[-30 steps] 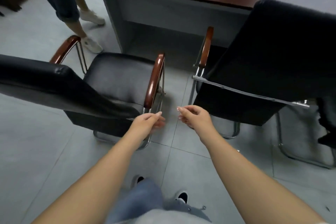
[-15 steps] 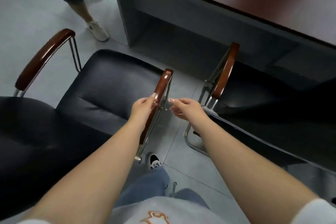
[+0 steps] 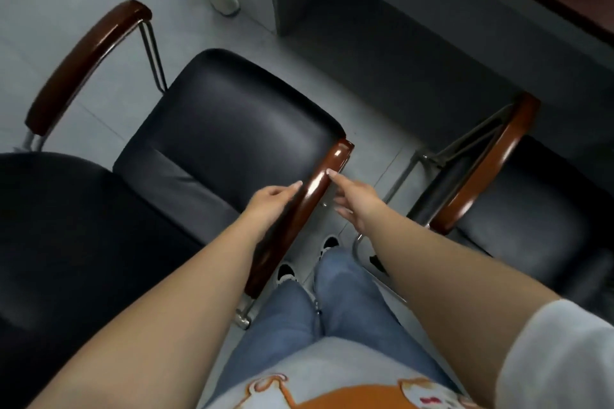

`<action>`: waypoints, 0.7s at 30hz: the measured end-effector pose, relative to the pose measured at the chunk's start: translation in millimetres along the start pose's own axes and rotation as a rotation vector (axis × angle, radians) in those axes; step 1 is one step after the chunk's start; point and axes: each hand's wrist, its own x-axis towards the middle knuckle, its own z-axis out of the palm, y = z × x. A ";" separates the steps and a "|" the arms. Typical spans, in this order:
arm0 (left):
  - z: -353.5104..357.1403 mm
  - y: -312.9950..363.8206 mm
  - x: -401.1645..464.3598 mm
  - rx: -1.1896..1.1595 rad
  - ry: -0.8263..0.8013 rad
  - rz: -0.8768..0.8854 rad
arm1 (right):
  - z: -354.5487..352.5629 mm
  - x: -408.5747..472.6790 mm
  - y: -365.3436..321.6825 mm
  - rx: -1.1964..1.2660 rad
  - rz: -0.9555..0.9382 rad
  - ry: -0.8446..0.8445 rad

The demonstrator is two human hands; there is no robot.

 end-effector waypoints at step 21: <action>15.8 -5.2 24.8 -0.118 -0.116 -0.197 | 9.7 48.5 -24.1 0.294 0.175 -0.082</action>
